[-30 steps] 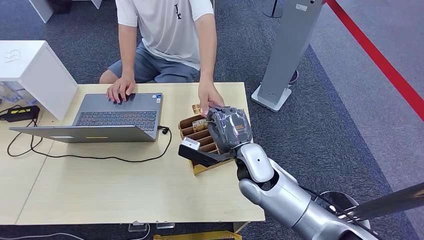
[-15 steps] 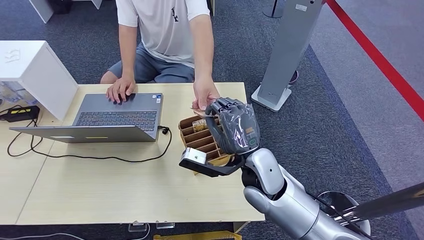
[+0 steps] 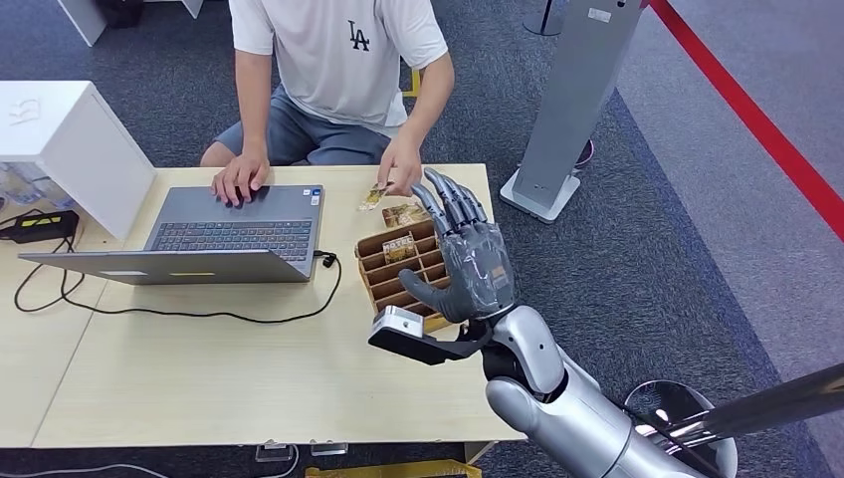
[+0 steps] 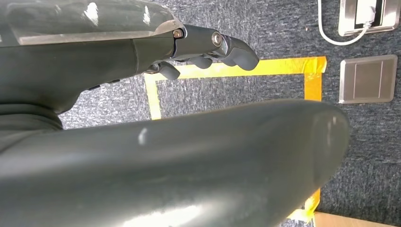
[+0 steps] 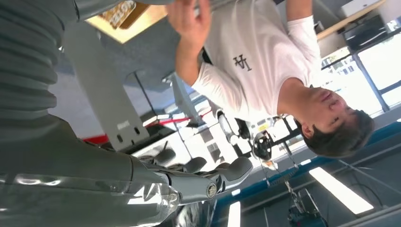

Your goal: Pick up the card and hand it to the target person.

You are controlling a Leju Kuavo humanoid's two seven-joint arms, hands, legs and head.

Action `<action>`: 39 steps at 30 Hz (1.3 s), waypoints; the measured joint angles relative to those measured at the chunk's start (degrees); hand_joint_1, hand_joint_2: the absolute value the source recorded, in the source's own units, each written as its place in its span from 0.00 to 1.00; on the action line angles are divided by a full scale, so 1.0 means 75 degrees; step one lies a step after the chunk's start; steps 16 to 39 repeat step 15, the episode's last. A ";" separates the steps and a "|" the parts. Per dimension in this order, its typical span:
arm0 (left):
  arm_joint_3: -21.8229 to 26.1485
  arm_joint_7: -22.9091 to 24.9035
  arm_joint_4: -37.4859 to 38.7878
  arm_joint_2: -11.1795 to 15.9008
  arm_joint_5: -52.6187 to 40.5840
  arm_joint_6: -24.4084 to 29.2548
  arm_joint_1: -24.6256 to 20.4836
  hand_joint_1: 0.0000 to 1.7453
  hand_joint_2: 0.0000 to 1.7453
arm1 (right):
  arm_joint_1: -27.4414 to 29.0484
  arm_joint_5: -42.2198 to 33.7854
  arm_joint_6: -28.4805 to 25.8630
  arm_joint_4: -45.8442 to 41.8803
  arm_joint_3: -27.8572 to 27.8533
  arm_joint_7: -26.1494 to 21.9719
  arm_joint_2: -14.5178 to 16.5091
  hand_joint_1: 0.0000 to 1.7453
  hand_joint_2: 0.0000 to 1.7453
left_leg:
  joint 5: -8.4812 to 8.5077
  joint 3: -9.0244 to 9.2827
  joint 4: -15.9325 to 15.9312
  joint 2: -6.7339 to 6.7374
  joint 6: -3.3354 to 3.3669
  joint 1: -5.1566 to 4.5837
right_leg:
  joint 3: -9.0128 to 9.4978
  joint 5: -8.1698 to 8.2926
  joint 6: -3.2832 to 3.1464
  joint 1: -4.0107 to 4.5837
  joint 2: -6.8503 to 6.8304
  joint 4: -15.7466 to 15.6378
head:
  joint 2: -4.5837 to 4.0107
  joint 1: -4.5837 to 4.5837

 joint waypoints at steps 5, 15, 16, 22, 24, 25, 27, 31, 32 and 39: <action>0.0000 0.0001 0.0000 0.0000 0.0047 0.0190 0.0001 0.00 0.00 | 0.0232 -0.3217 0.0105 0.0173 -0.0175 -0.1225 0.0068 0.00 1.00 | 0.0000 -0.0001 0.0000 -0.0001 0.0000 0.0000 | 0.0000 0.0000 0.0000 0.0000 0.0000 0.0000 | 0.0000 0.0010; 0.0000 0.0140 0.0000 0.0000 0.0088 0.0693 0.0003 0.00 0.00 | 0.0745 -0.7699 0.1377 0.0456 -0.0663 -0.2072 0.0111 0.00 1.00 | 0.0000 -0.0001 0.0000 -0.0001 0.0000 0.0000 | -0.0002 0.0000 0.0000 0.0000 -0.0001 0.0000 | 0.0000 0.0000; 0.0000 0.0140 0.0000 0.0000 0.0088 0.0693 0.0003 0.00 0.00 | 0.0745 -0.7699 0.1377 0.0456 -0.0663 -0.2072 0.0111 0.00 1.00 | 0.0000 -0.0001 0.0000 -0.0001 0.0000 0.0000 | -0.0002 0.0000 0.0000 0.0000 -0.0001 0.0000 | 0.0000 0.0000; 0.0000 0.0140 0.0000 0.0000 0.0088 0.0693 0.0003 0.00 0.00 | 0.0745 -0.7699 0.1377 0.0456 -0.0663 -0.2072 0.0111 0.00 1.00 | 0.0000 -0.0001 0.0000 -0.0001 0.0000 0.0000 | -0.0002 0.0000 0.0000 0.0000 -0.0001 0.0000 | 0.0000 0.0000; 0.0000 0.0140 0.0000 0.0000 0.0088 0.0693 0.0003 0.00 0.00 | 0.0745 -0.7699 0.1377 0.0456 -0.0663 -0.2072 0.0111 0.00 1.00 | 0.0000 -0.0001 0.0000 -0.0001 0.0000 0.0000 | -0.0002 0.0000 0.0000 0.0000 -0.0001 0.0000 | 0.0000 0.0000; 0.0000 0.0140 0.0000 0.0000 0.0088 0.0693 0.0003 0.00 0.00 | 0.0745 -0.7699 0.1377 0.0456 -0.0663 -0.2072 0.0111 0.00 1.00 | 0.0000 -0.0001 0.0000 -0.0001 0.0000 0.0000 | -0.0002 0.0000 0.0000 0.0000 -0.0001 0.0000 | 0.0000 0.0000; 0.0000 0.0140 0.0000 0.0000 0.0088 0.0693 0.0003 0.00 0.00 | 0.0745 -0.7699 0.1377 0.0456 -0.0663 -0.2072 0.0111 0.00 1.00 | 0.0000 -0.0001 0.0000 -0.0001 0.0000 0.0000 | -0.0002 0.0000 0.0000 0.0000 -0.0001 0.0000 | 0.0000 0.0000; 0.0000 0.0140 0.0000 0.0000 0.0088 0.0693 0.0003 0.00 0.00 | 0.0745 -0.7699 0.1377 0.0456 -0.0663 -0.2072 0.0111 0.00 1.00 | 0.0000 -0.0001 0.0000 -0.0001 0.0000 0.0000 | -0.0002 0.0000 0.0000 0.0000 -0.0001 0.0000 | 0.0000 0.0000; 0.0000 0.0140 0.0000 0.0000 0.0088 0.0693 0.0003 0.00 0.00 | 0.0745 -0.7699 0.1377 0.0456 -0.0663 -0.2072 0.0111 0.00 1.00 | 0.0000 -0.0001 0.0000 -0.0001 0.0000 0.0000 | -0.0002 0.0000 0.0000 0.0000 -0.0001 0.0000 | 0.0000 0.0000; 0.0000 0.0140 0.0000 0.0000 0.0088 0.0693 0.0003 0.00 0.00 | 0.0745 -0.7699 0.1377 0.0456 -0.0663 -0.2072 0.0111 0.00 1.00 | 0.0000 -0.0001 0.0000 -0.0001 0.0000 0.0000 | -0.0002 0.0000 0.0000 0.0000 -0.0001 0.0000 | 0.0000 0.0000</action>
